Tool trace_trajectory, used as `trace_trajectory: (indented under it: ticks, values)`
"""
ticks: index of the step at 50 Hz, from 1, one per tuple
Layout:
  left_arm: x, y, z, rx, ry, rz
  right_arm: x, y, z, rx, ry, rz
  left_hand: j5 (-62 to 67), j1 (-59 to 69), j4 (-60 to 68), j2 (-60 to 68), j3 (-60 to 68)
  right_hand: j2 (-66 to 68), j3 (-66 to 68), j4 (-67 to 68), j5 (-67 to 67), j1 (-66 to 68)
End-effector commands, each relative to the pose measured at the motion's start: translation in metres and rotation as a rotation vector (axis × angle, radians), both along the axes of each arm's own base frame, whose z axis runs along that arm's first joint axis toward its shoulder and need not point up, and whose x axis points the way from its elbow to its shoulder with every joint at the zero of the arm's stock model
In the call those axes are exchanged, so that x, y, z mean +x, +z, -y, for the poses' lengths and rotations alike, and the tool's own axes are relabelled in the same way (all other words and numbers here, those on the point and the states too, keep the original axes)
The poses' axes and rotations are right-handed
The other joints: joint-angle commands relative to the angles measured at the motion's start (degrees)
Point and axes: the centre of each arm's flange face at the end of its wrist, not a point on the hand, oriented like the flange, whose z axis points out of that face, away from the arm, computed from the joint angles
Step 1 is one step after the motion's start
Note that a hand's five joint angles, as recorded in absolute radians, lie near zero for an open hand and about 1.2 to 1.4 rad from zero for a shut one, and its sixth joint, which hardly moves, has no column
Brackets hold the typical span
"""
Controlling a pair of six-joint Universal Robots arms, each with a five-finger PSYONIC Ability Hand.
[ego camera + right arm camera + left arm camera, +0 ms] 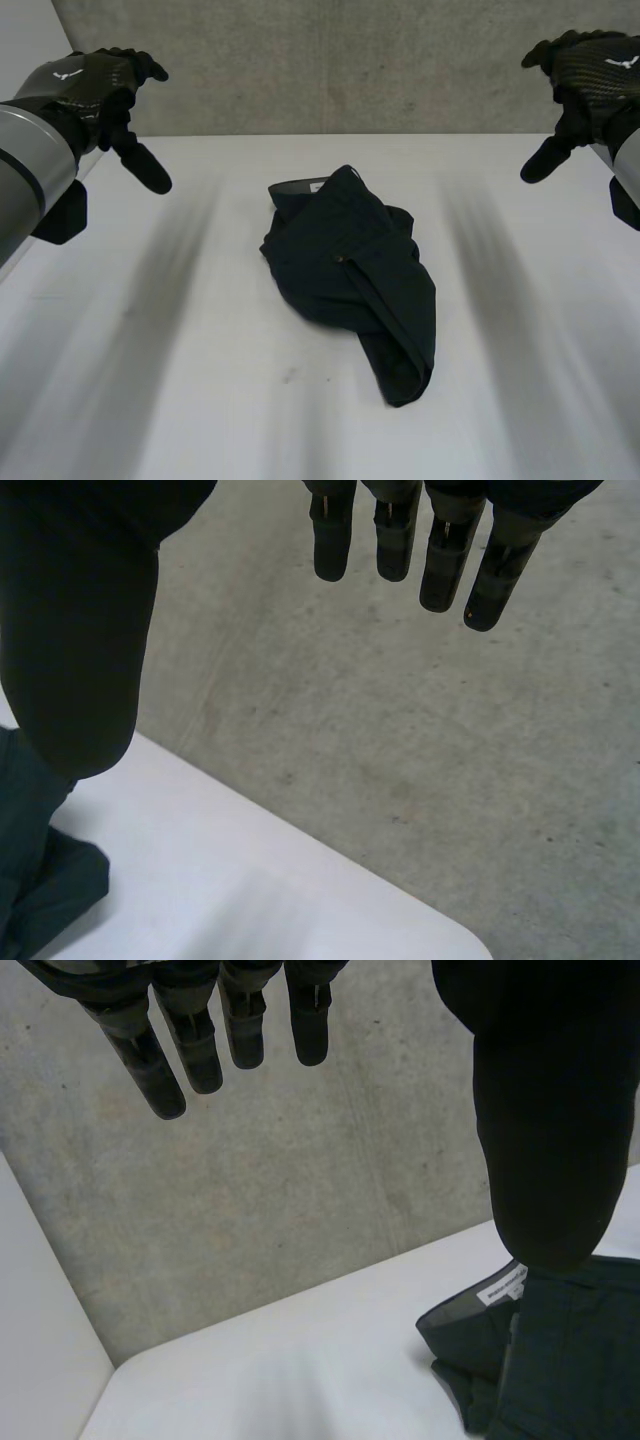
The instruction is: Fold the shorts.
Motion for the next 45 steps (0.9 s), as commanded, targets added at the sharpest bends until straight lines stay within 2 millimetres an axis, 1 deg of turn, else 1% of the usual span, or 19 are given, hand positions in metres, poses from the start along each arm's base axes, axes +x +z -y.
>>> trace_trajectory:
  ticks: [1, 2, 5, 6, 7, 9, 11, 12, 13, 14, 16, 18, 21, 22, 26, 39, 43, 44, 45]
  values:
    - [-0.016, -0.018, 0.013, -0.055, -0.054, -0.021, 0.009, -0.045, -0.001, 0.112, 0.106, -0.302, -0.09, -0.59, 0.52, 0.9, 0.14, -2.52, -2.21, -3.42, -3.58, -1.62]
    - [-0.019, -0.024, 0.016, -0.052, -0.068, -0.019, 0.01, -0.063, -0.004, 0.178, 0.14, -0.398, 0.08, -0.42, 0.68, 1.07, 0.31, -2.52, -2.21, -3.42, -3.58, -1.62]
    - [-0.036, -0.051, 0.027, -0.03, -0.152, 0.009, 0.017, -0.082, -0.011, 0.24, 0.208, -0.499, 1.43, 0.92, 2.03, 2.42, 1.65, -2.52, -2.21, -3.42, -3.58, -1.62]
    - [-0.039, -0.058, 0.031, -0.021, -0.165, 0.02, 0.026, -0.089, -0.02, 0.254, 0.256, -0.524, 1.6, 1.09, 2.2, 2.59, 1.82, -2.52, -2.21, -3.42, -3.58, -1.62]
    - [-0.046, -0.077, 0.038, 0.009, -0.201, 0.047, 0.031, -0.092, -0.025, 0.255, 0.281, -0.528, 2.1, 1.59, 2.7, 3.09, 2.32, -2.52, -2.21, -3.42, -3.58, -1.62]
    - [-0.05, -0.091, 0.044, 0.033, -0.214, 0.071, 0.04, -0.1, -0.035, 0.262, 0.325, -0.534, 3.28, 2.77, 3.88, 4.27, 3.5, -2.52, -2.21, -3.42, -3.58, -1.62]
    - [-0.059, -0.115, 0.052, 0.07, -0.236, 0.109, 0.043, -0.106, -0.036, 0.264, 0.335, -0.537, 4.12, 3.61, 4.72, 5.11, 4.34, -2.52, -2.21, -3.42, -3.58, -1.62]
    - [-0.062, -0.119, 0.055, 0.072, -0.244, 0.118, 0.044, -0.112, -0.035, 0.273, 0.337, -0.539, 4.62, 4.12, 5.22, 5.61, 4.85, -2.52, -2.21, -3.42, -3.58, -1.62]
    - [-0.067, -0.128, 0.058, 0.082, -0.256, 0.129, 0.045, -0.123, -0.032, 0.284, 0.338, -0.544, 5.79, 5.29, 6.39, 6.78, 6.02, -2.52, -2.21, -3.42, -3.58, -1.62]
    - [-0.08, -0.144, 0.061, 0.095, -0.282, 0.155, 0.046, -0.127, -0.032, 0.284, 0.339, -0.545, 7.14, 6.63, 7.74, 8.13, 7.36, -2.52, -2.21, -3.42, -3.58, -1.62]
    - [-0.088, -0.155, 0.063, 0.103, -0.298, 0.173, 0.045, -0.138, -0.032, 0.288, 0.336, -0.548, 8.32, 7.81, 8.92, 9.31, 8.55, -2.52, -2.21, -3.42, -3.58, -1.62]
    - [-0.097, -0.179, 0.075, 0.117, -0.305, 0.215, 0.044, -0.145, -0.034, 0.286, 0.335, -0.547, 10.67, 10.17, 11.28, 11.66, 10.9, -2.52, -2.21, -3.42, -3.58, -1.62]
    - [-0.1, -0.191, 0.079, 0.124, -0.307, 0.233, 0.043, -0.154, -0.035, 0.271, 0.332, -0.542, 10.68, 10.18, 11.28, 11.67, 10.91, -2.52, -2.21, -3.42, -3.58, -1.62]
    - [-0.103, -0.201, 0.082, 0.13, -0.313, 0.247, 0.043, -0.156, -0.036, 0.267, 0.331, -0.539, 10.68, 10.18, 11.28, 11.67, 10.91, -2.52, -2.21, -3.42, -3.58, -1.62]
    - [-0.107, -0.213, 0.088, 0.125, -0.32, 0.262, 0.042, -0.163, -0.036, 0.245, 0.325, -0.532, 10.68, 10.18, 11.28, 11.67, 10.91, -2.52, -2.21, -3.42, -3.58, -1.62]
    - [-0.122, -0.237, 0.11, 0.086, -0.32, 0.269, 0.043, -0.171, -0.04, 0.253, 0.336, -0.537, 15.39, 14.88, 15.99, 16.38, 15.62, -2.52, -2.21, -3.42, -3.58, -1.62]
    - [-0.124, -0.243, 0.113, 0.077, -0.325, 0.288, 0.043, -0.171, -0.039, 0.251, 0.333, -0.536, 32.65, 32.15, 33.25, 33.64, 32.88, -2.52, -2.21, -3.42, -3.58, -1.62]
    - [-0.125, -0.244, 0.114, 0.071, -0.325, 0.297, 0.042, -0.171, -0.038, 0.251, 0.333, -0.535, 51.7, 51.2, 52.3, 52.69, 51.93, -2.52, -2.21, -3.42, -3.58, -1.62]
    - [-0.125, -0.244, 0.114, 0.069, -0.326, 0.303, 0.042, -0.171, -0.038, 0.251, 0.333, -0.535, 63.55, 63.04, 64.15, 64.54, 63.78, -2.52, -2.21, -3.42, -3.58, -1.62]
